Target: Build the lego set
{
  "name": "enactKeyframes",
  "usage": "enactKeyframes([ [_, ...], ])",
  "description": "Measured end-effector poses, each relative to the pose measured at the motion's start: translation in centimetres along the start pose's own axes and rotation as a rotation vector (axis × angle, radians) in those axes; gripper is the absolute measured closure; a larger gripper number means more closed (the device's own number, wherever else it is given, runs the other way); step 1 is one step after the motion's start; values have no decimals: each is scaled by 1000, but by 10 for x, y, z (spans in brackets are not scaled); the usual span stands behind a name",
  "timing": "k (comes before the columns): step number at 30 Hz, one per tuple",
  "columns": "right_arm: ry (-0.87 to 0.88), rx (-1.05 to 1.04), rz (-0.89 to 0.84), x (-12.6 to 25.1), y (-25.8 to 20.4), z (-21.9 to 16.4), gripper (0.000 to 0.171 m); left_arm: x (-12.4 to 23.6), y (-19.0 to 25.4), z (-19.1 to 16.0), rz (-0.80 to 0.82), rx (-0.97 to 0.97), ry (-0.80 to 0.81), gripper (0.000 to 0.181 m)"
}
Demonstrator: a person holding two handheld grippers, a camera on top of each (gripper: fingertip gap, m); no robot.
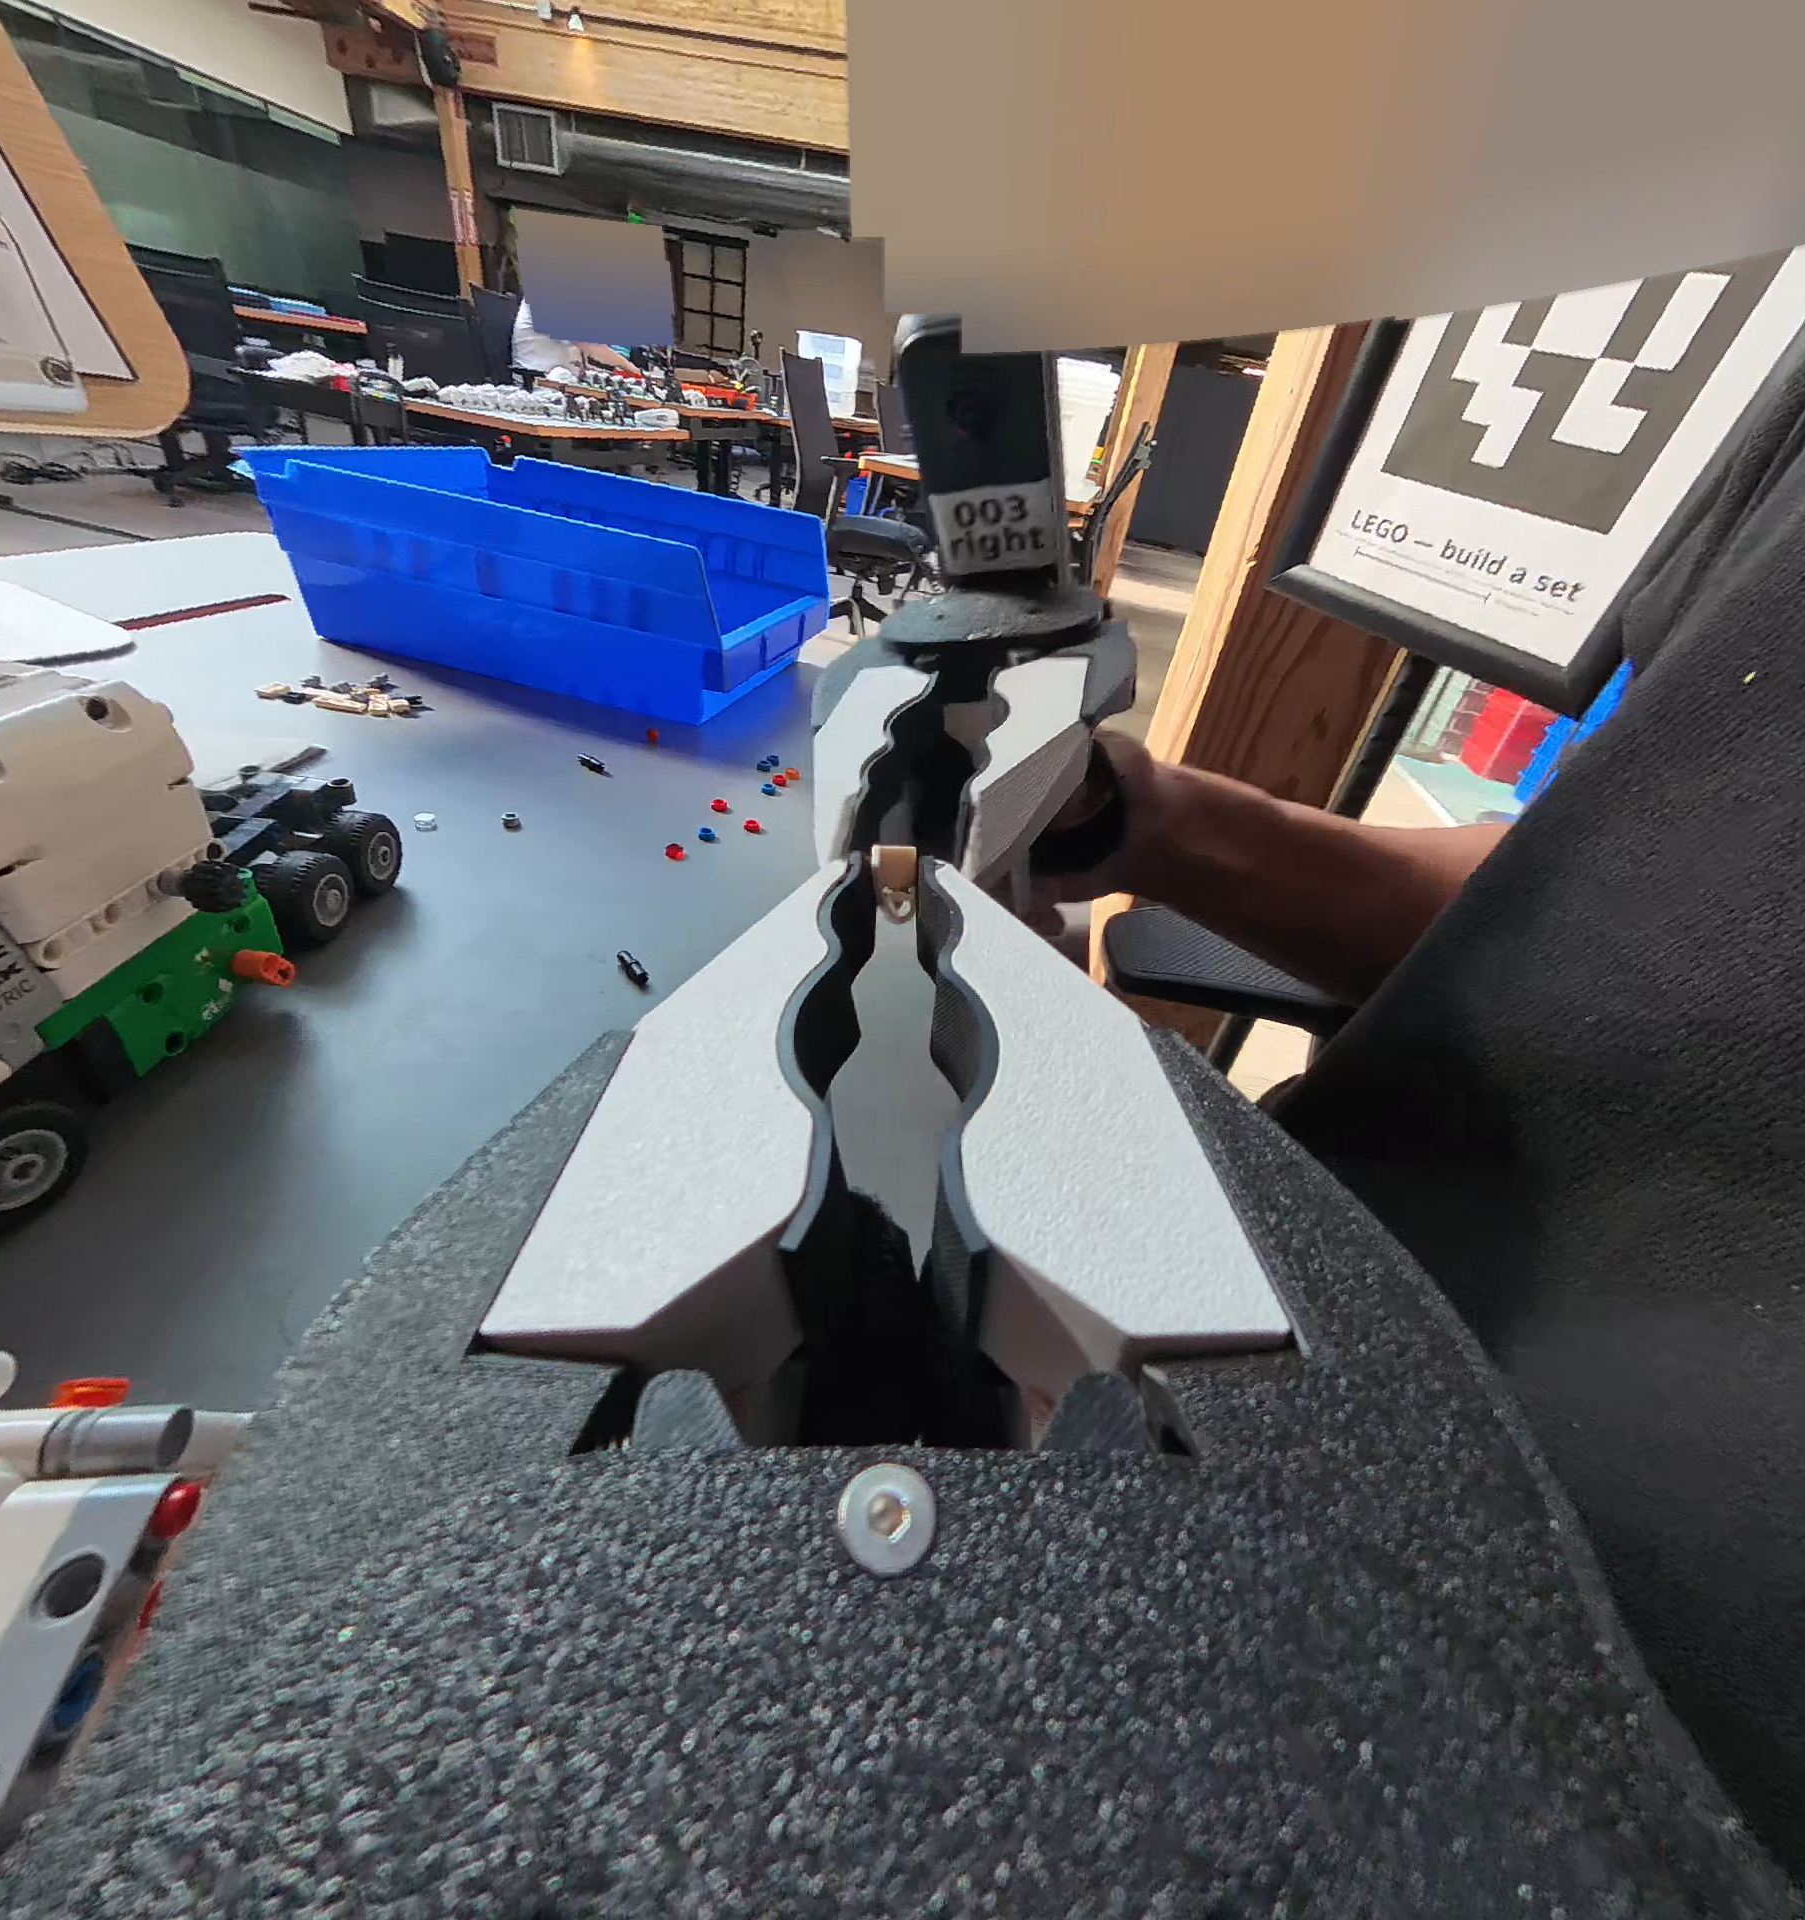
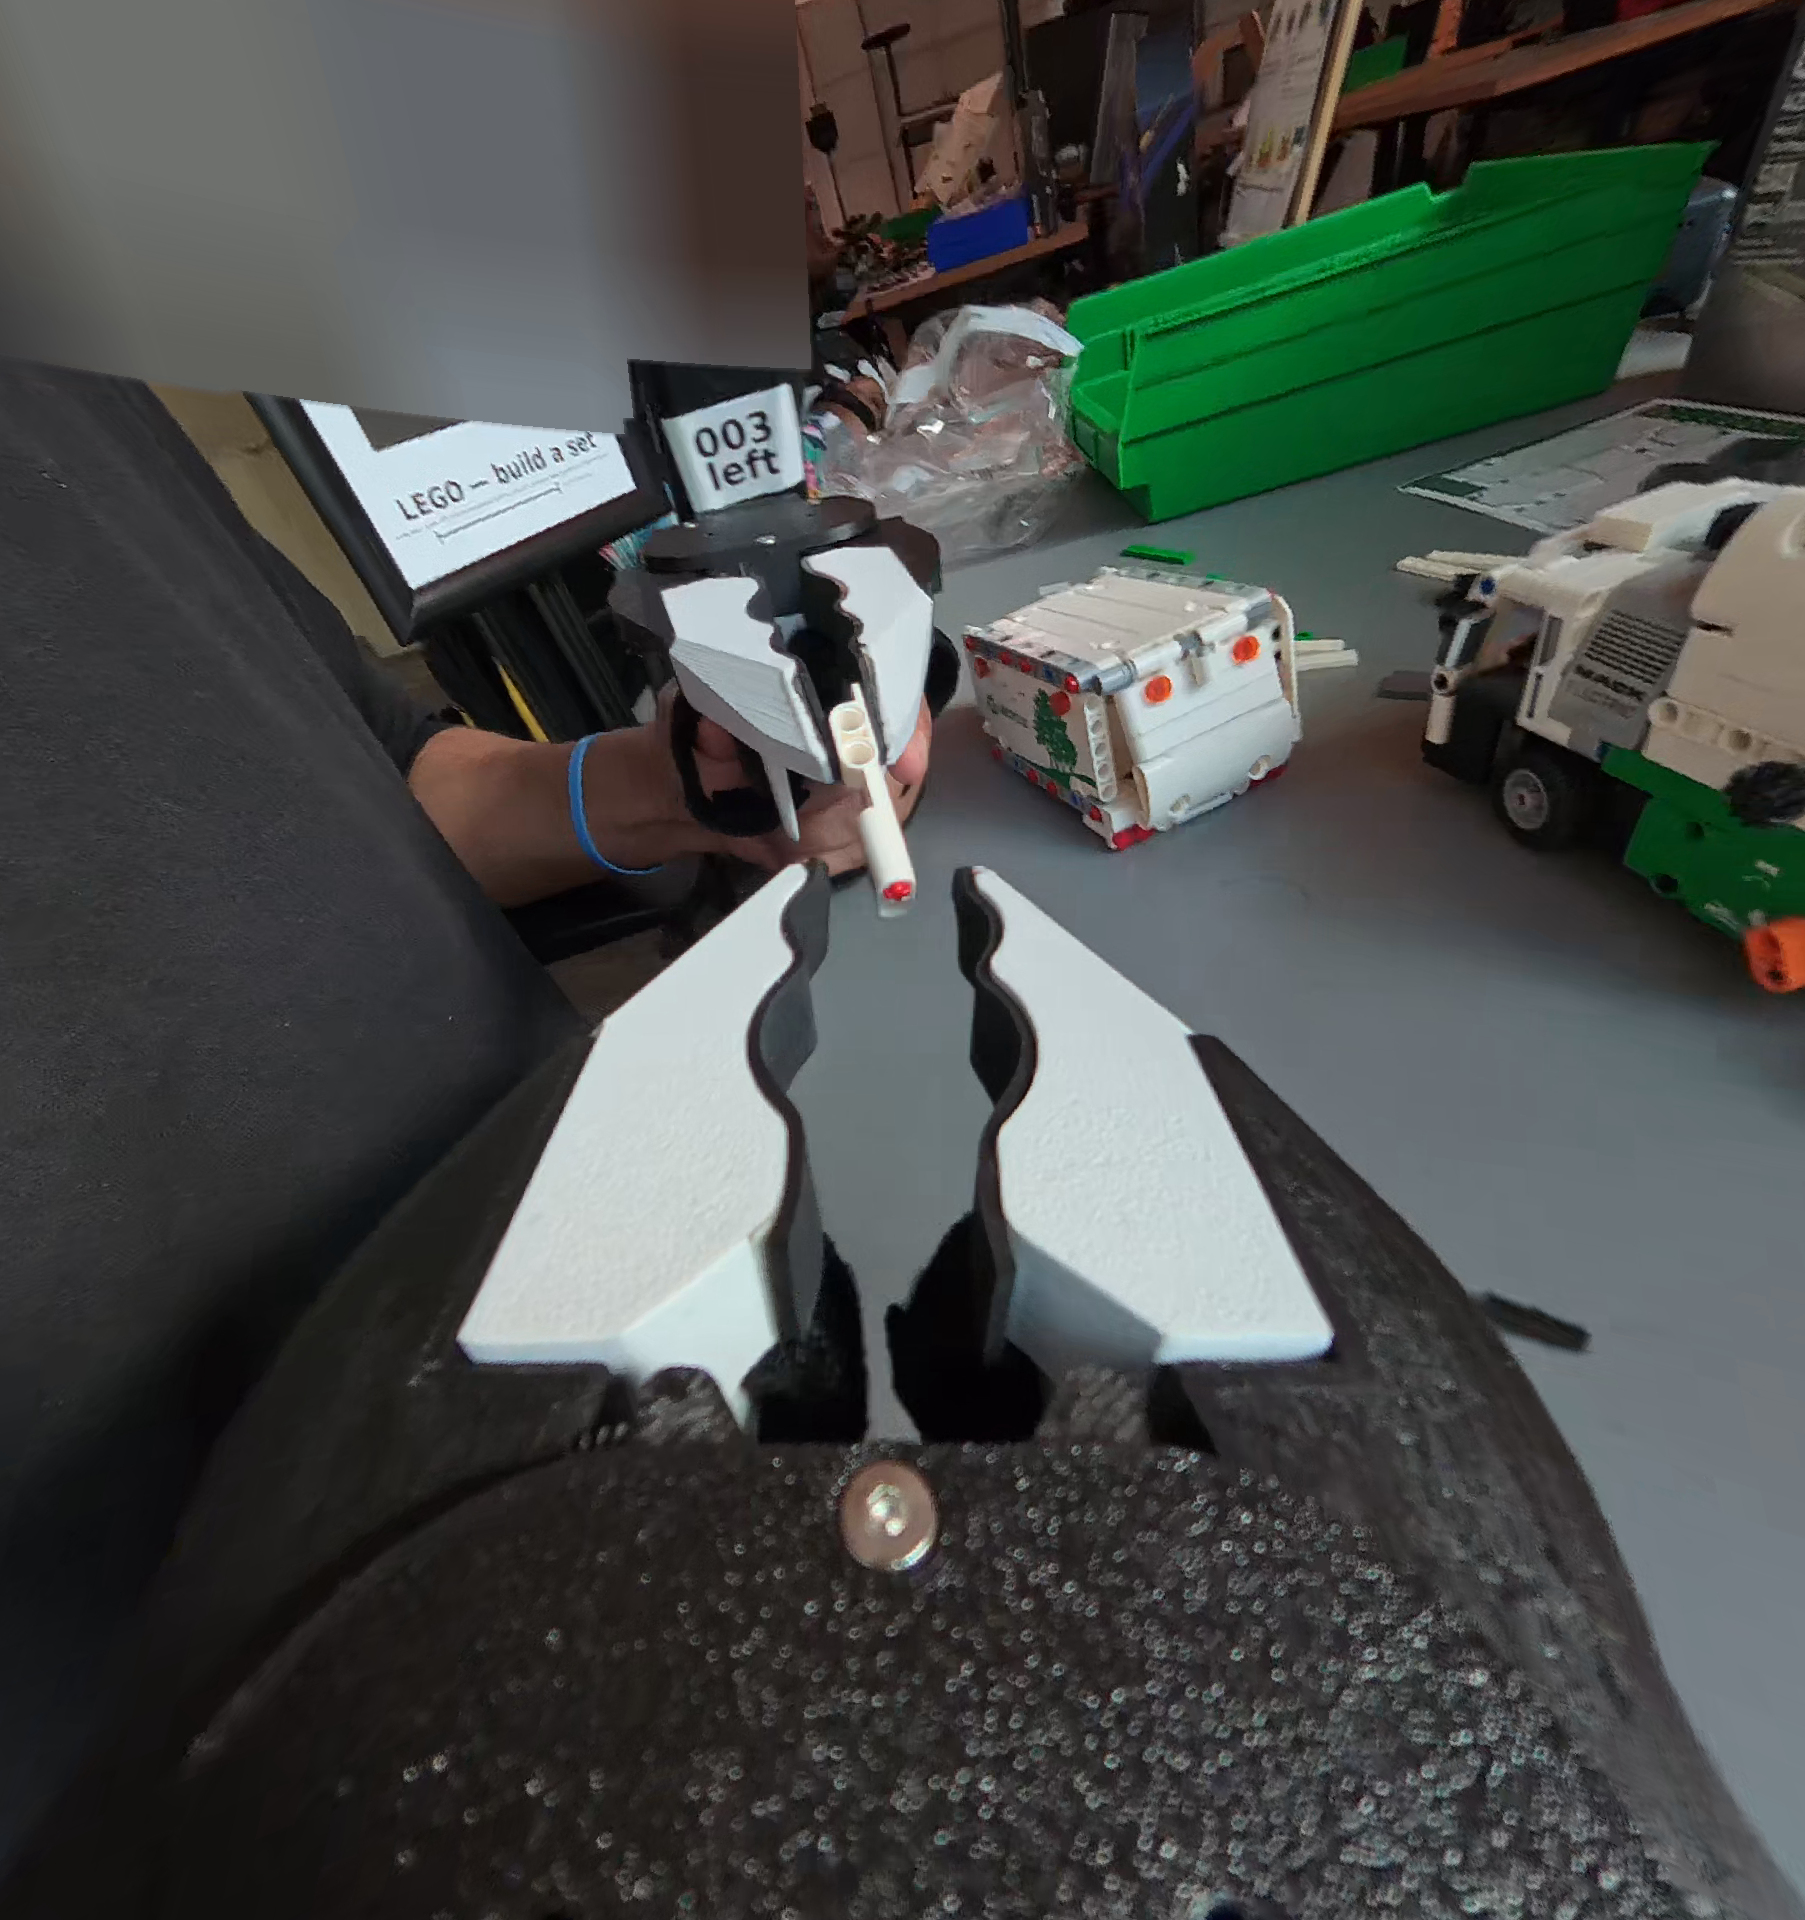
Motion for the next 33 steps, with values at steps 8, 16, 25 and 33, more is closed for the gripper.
enactKeyframes([
  [8, -430, 42, -823, 154, 4, -8, 146, -19, 8, -11, 155, -212, -146, 175],
  [16, -766, -40, -778, 169, 31, -43, 150, -23, 7, -12, 133, -202, -176, 175],
  [25, -830, -32, -731, 166, 41, -49, 156, -26, 8, -14, 123, -208, -198, 175],
  [33, -857, -25, -716, 161, 46, -51, 165, -26, 8, -14, 117, -209, -200, 175],
])
Point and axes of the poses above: each gripper's, where its closed fingertips meet, x back along the fingers, z out of its top, y = z × x across the jaws, the point moved 8 cm from there along x, back along the fingers, and after that the axes turned 2 degrees about -z, right-handed, at the moved point
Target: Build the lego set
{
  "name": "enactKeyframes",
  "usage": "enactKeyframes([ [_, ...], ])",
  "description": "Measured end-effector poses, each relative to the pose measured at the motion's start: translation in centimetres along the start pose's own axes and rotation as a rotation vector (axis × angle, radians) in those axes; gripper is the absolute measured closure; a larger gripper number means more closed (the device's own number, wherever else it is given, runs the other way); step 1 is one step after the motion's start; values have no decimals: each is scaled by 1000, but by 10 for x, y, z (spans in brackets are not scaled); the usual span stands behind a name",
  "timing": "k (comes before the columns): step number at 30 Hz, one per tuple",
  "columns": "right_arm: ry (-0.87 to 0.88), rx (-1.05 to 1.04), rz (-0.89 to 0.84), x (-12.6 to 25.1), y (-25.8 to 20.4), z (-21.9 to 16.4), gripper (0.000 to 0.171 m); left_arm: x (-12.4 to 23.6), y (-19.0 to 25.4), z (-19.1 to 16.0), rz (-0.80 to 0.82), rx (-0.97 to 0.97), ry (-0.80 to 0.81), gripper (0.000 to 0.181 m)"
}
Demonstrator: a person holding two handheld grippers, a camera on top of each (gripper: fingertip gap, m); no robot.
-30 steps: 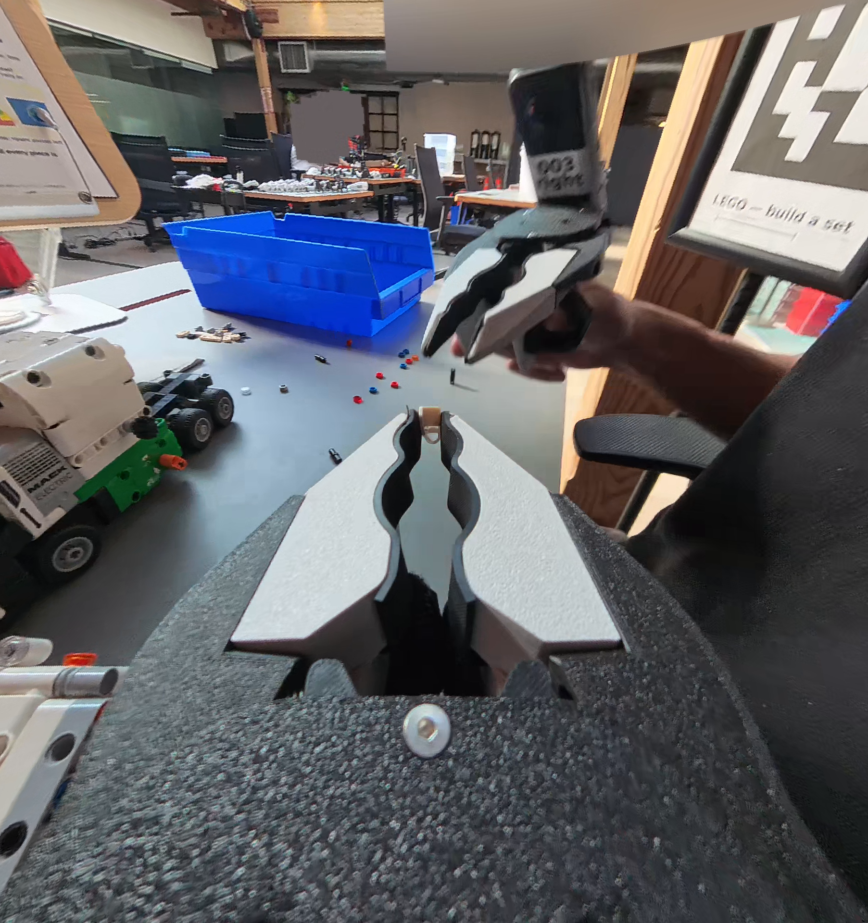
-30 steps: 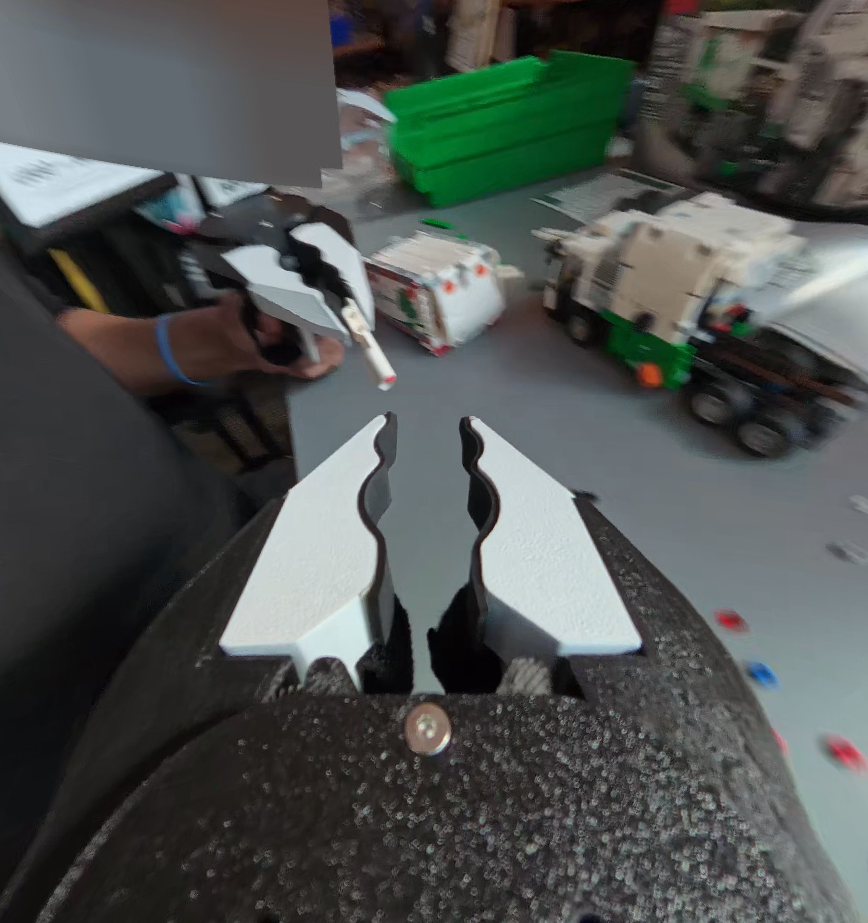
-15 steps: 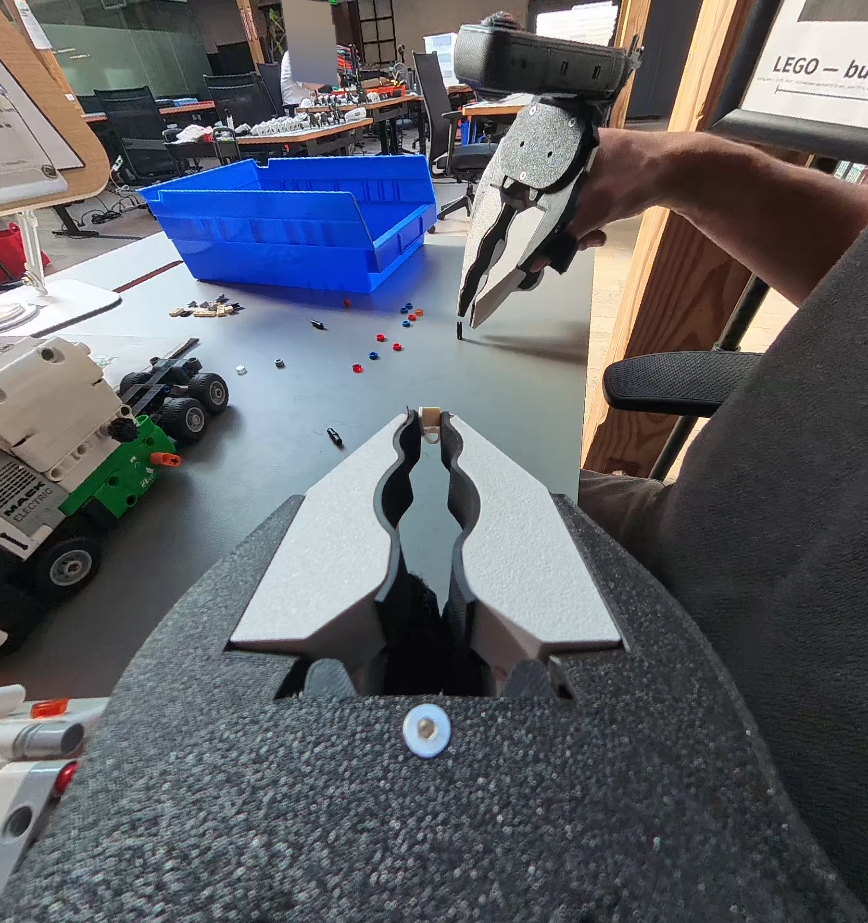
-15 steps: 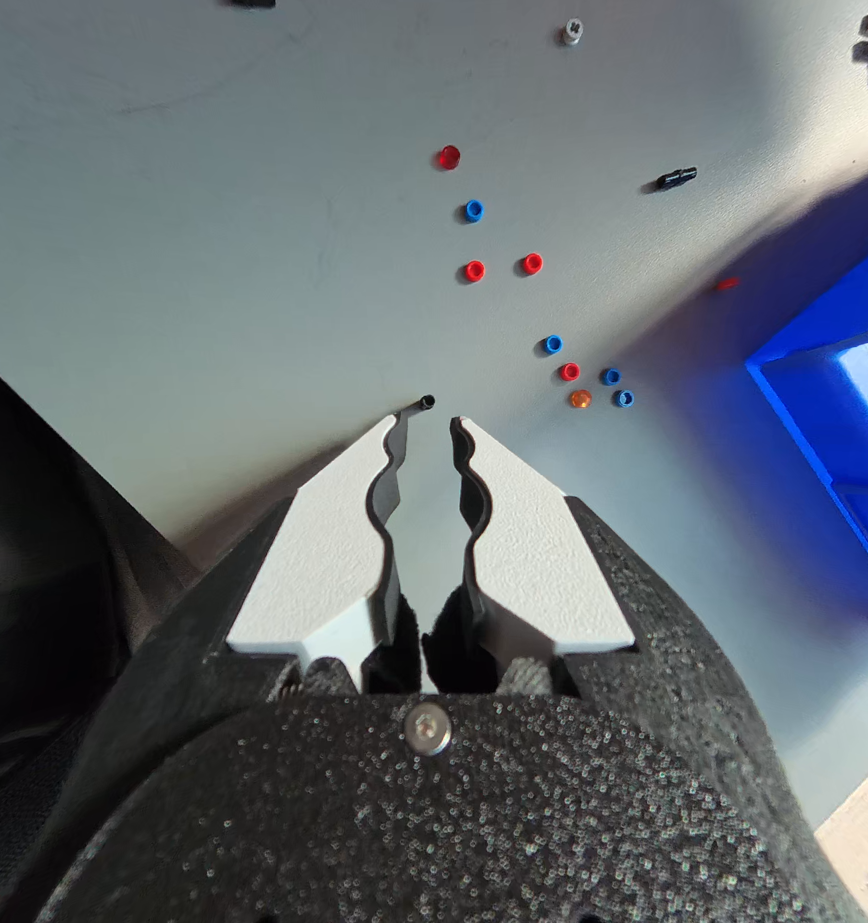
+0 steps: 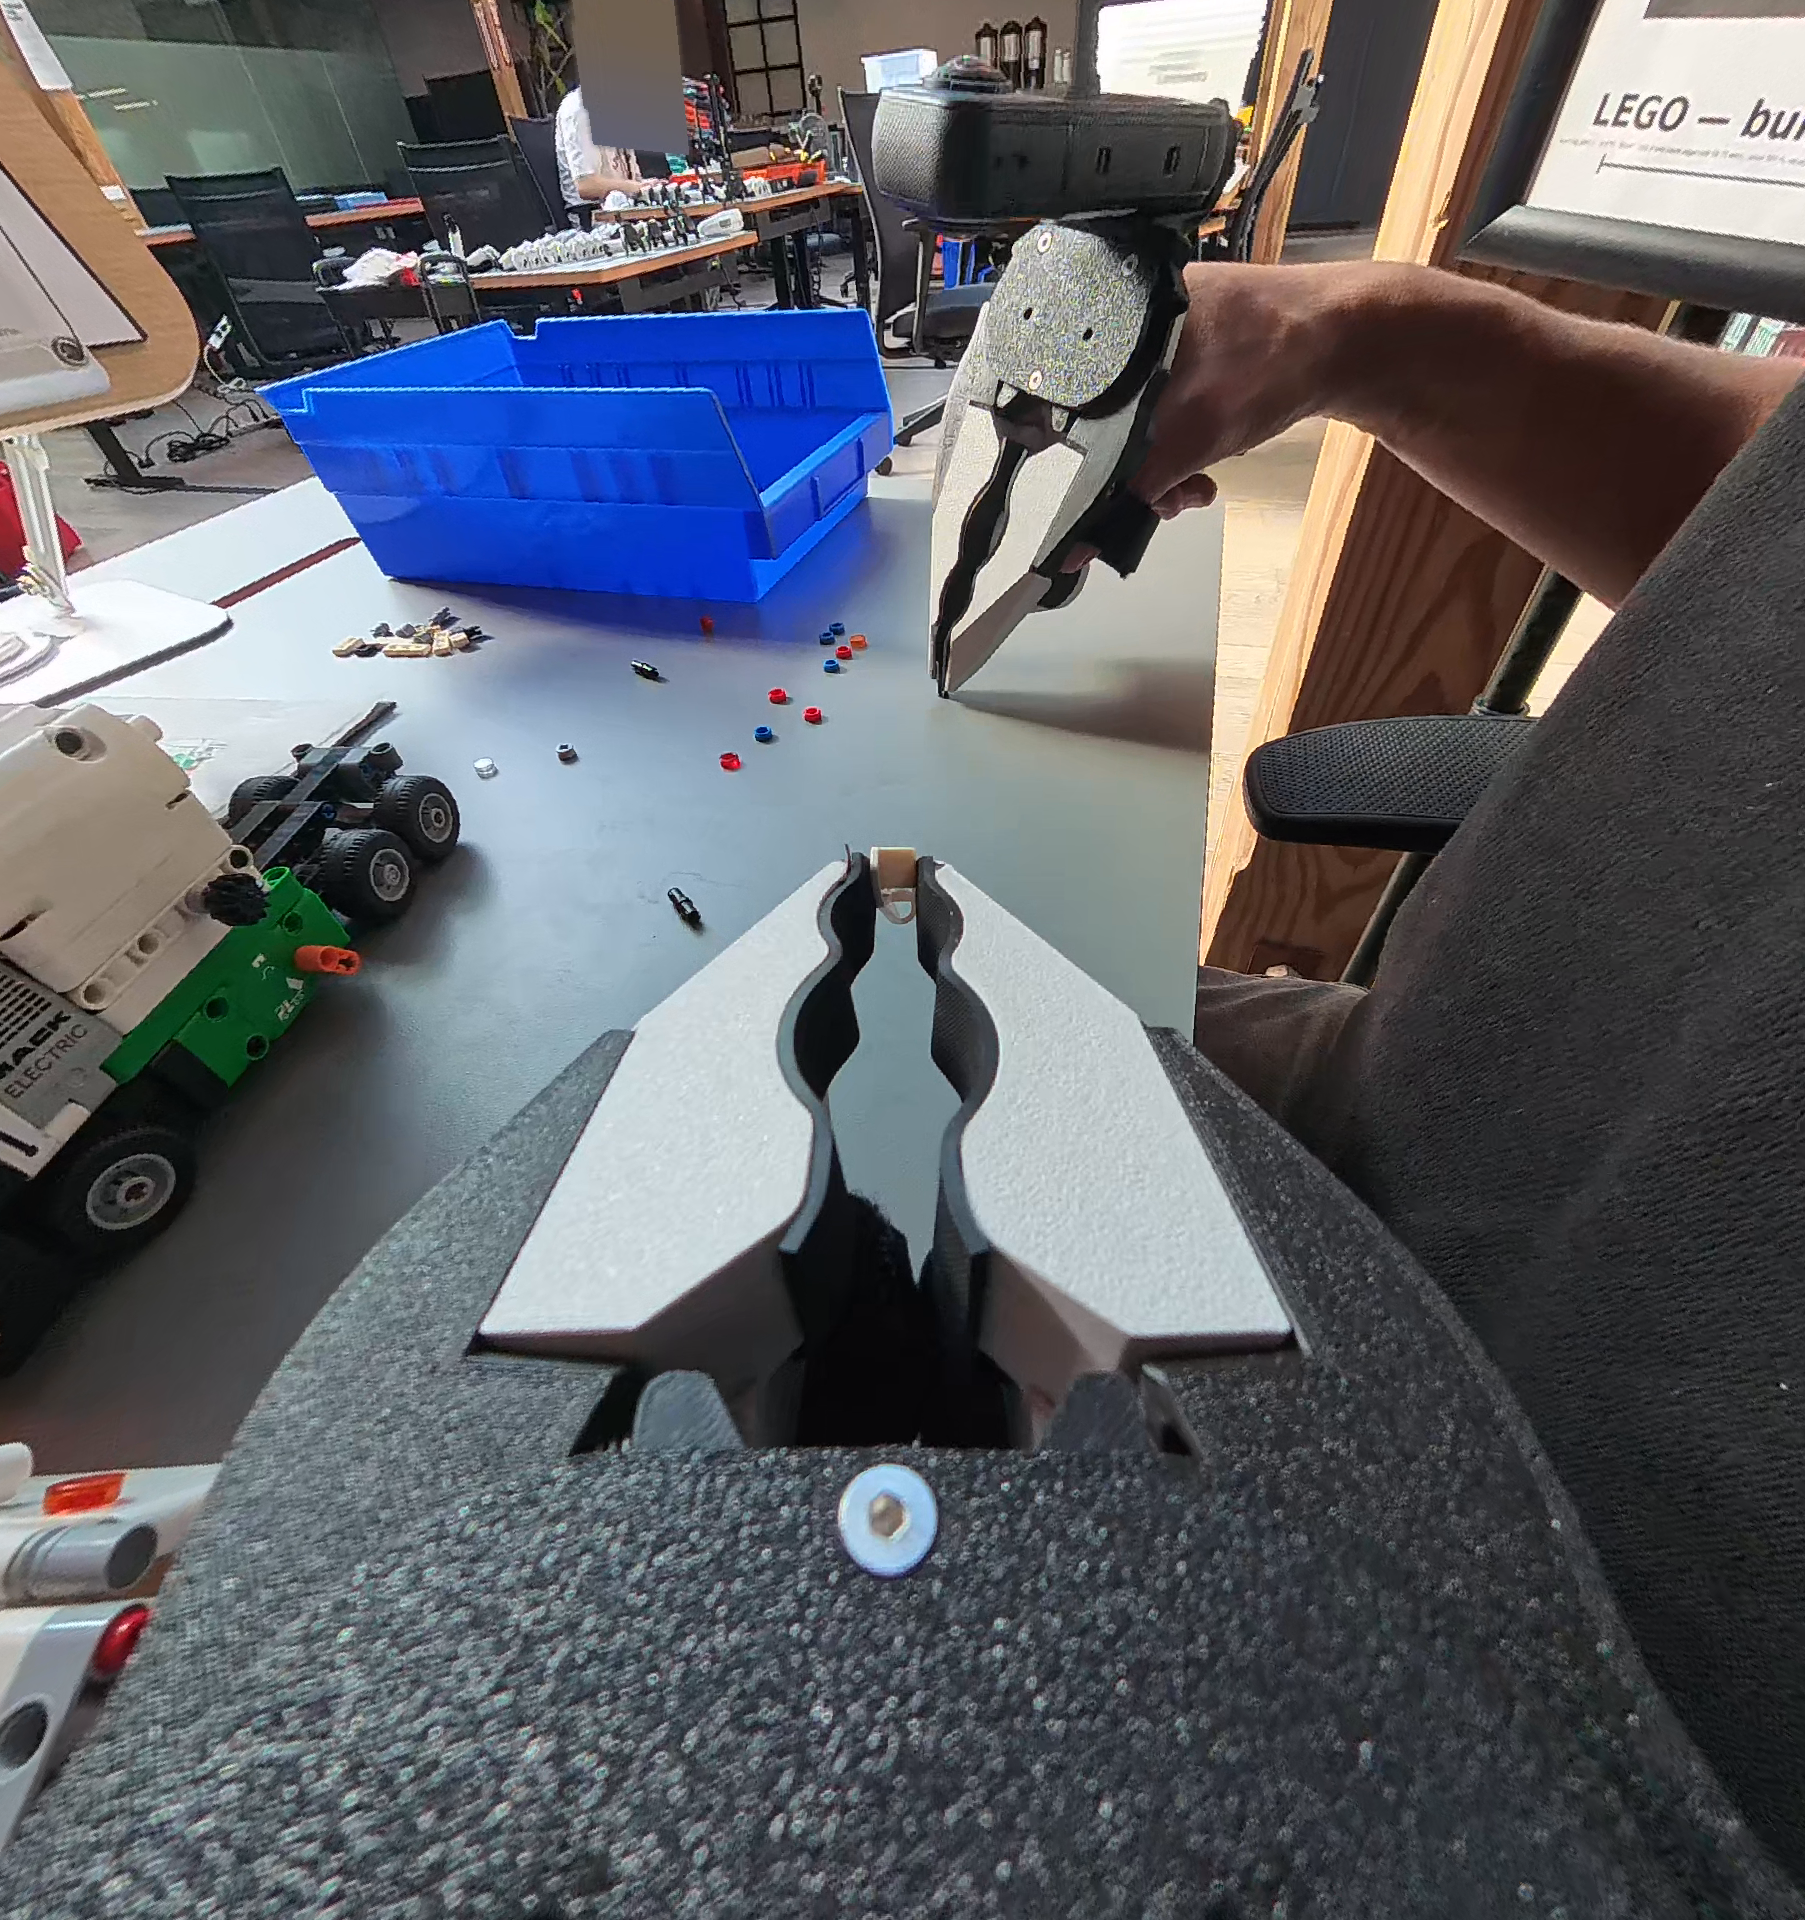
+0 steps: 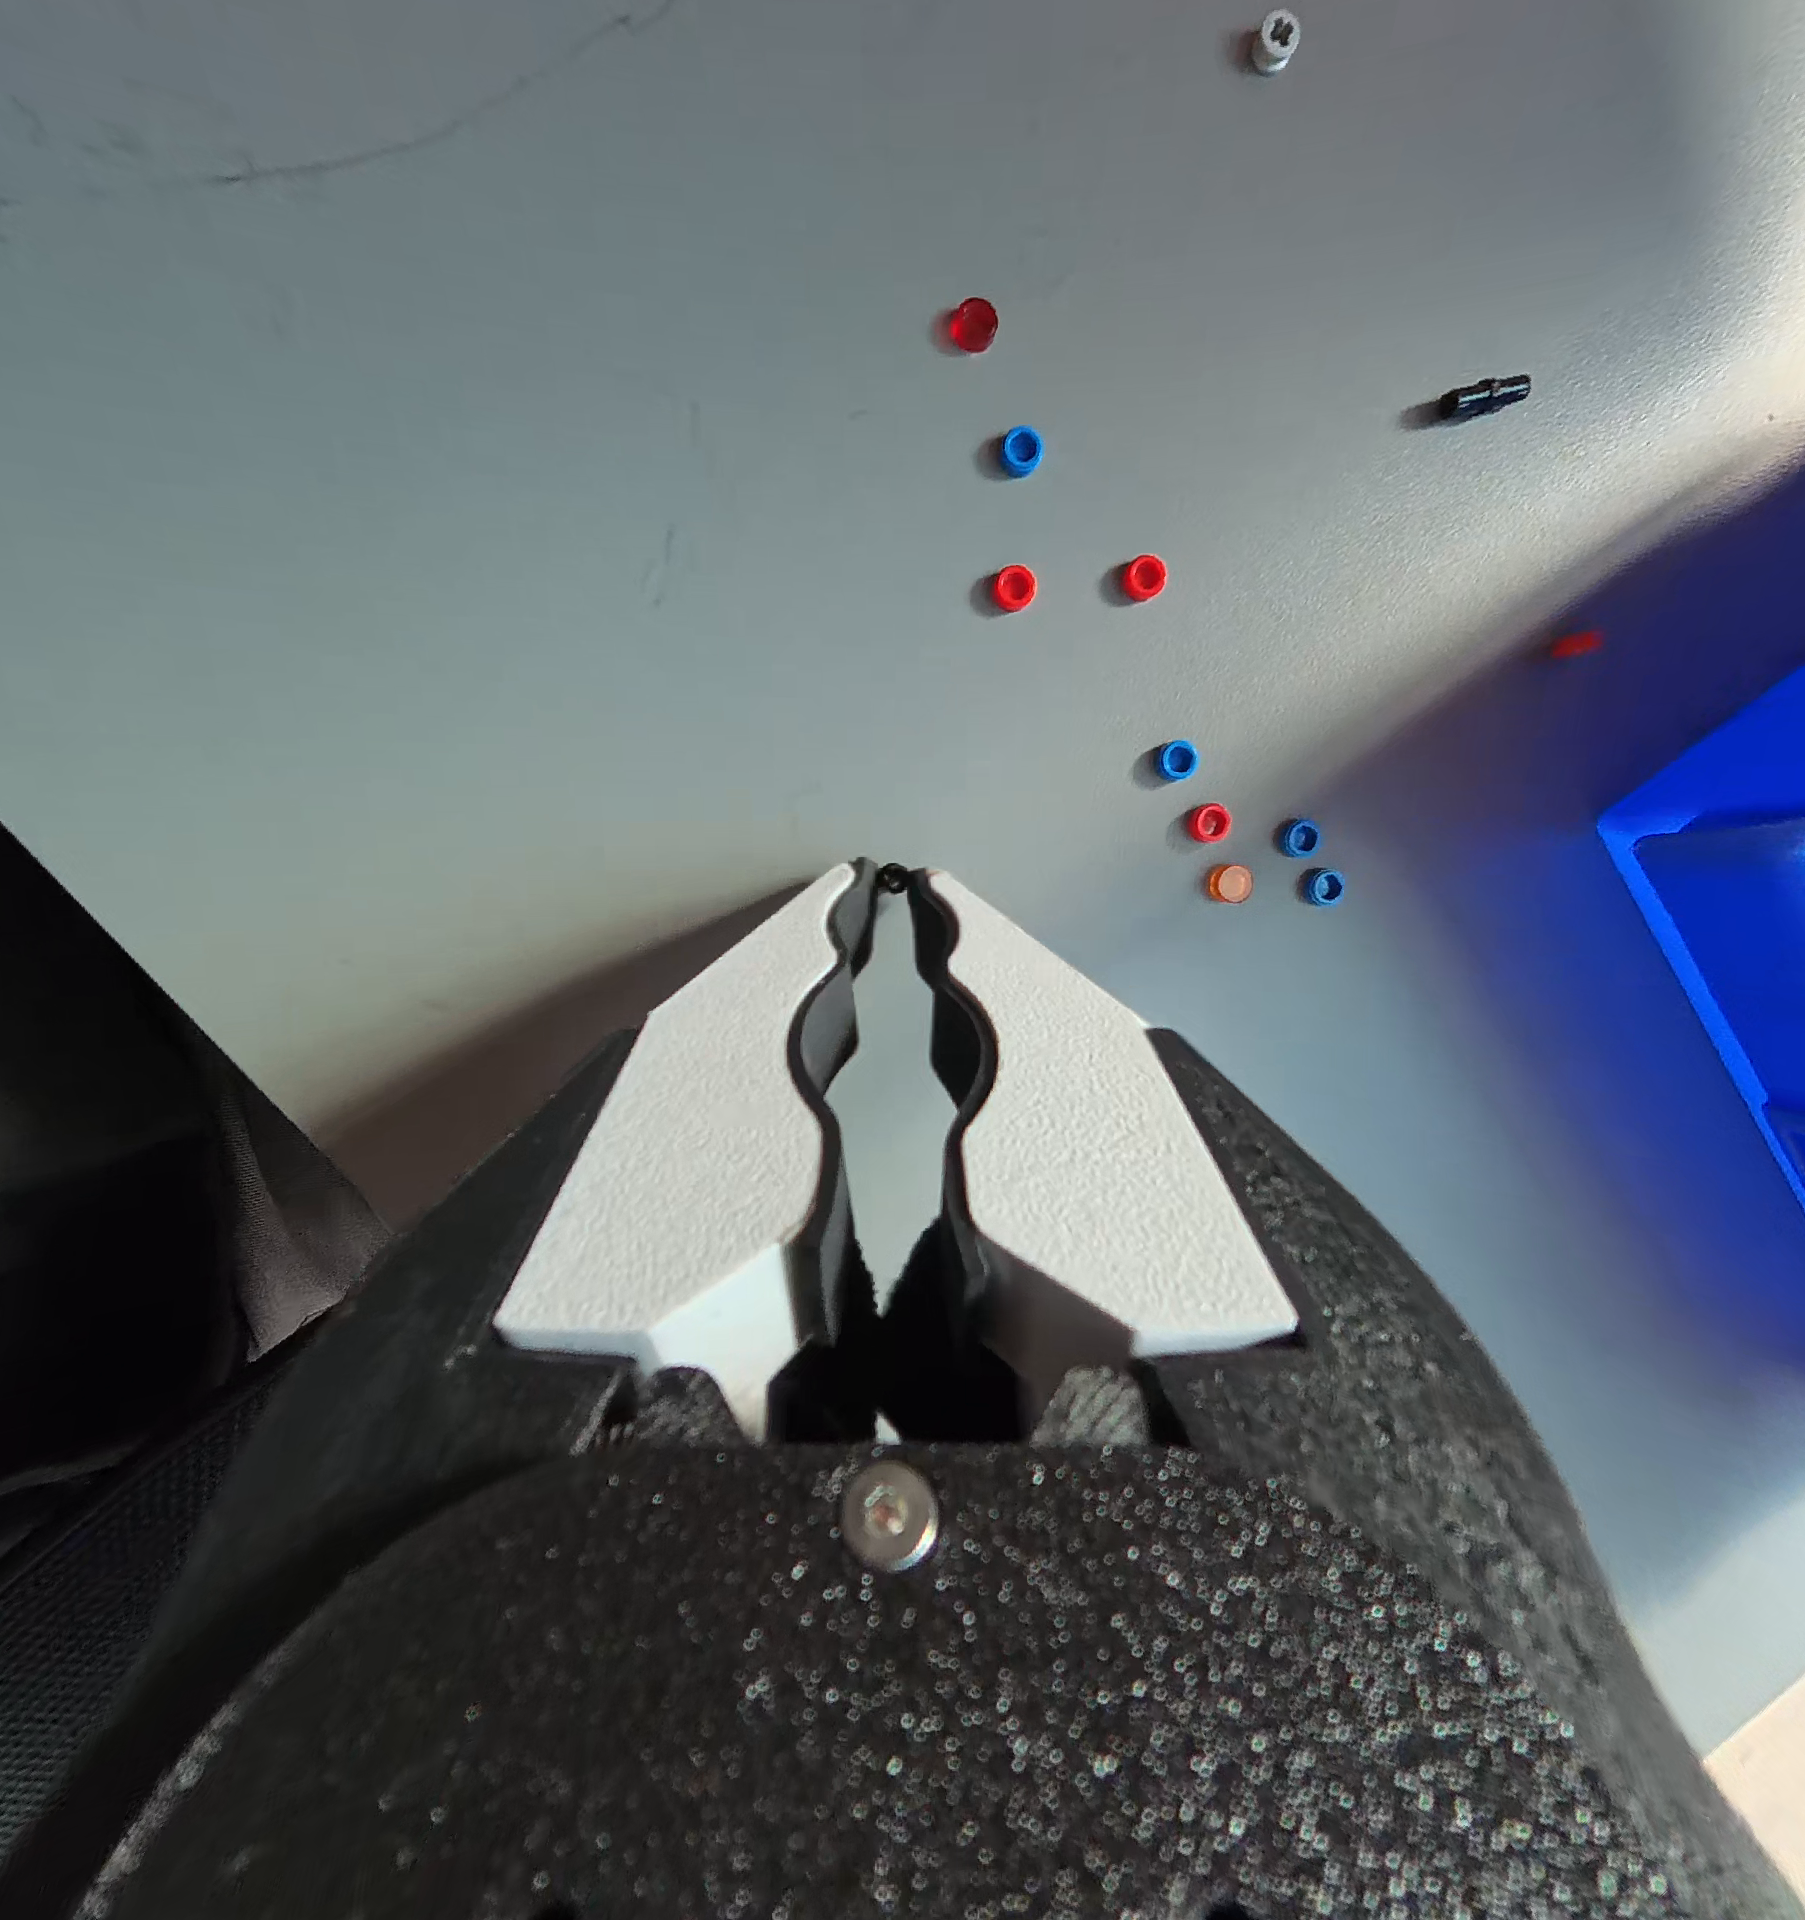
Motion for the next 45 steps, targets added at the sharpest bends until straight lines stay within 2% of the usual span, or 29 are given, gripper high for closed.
enactKeyframes([
  [4, 53, 11, -20, 8, 0, 7, 166, -1, 0, 0, 4, -3, -7, 175],
  [6, 171, 3, 11, 19, -4, 19, 166, -1, 0, -1, 17, -11, -13, 175],
  [11, 654, -47, 319, 40, -52, 76, 167, -5, 2, -2, 75, -70, -43, 175],
  [13, 729, -22, 413, 32, -84, 97, 167, -7, 5, -3, 81, -98, -56, 175],
  [16, 739, 4, 473, 19, -112, 115, 167, -7, 7, -3, 92, -125, -59, 175],
  [20, 694, 24, 498, 9, -123, 122, 167, -6, 8, -3, 107, -137, -51, 175],
  [34, 647, -8, 474, 3, -125, 121, 167, -10, 12, -6, 179, -232, -94, 175],
  [45, 564, -1, 361, 0, -130, 119, 167, -16, 16, -11, 219, -306, -168, 175],
])
Point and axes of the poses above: each gripper's, where its closed fingertips meet, x back along the fingers, z out of its top, y = z × x across the jaws, the point moved 8 cm from there along x, back along the fingers, and after that the axes turned 2 degrees about -z, right-handed, at the moved point
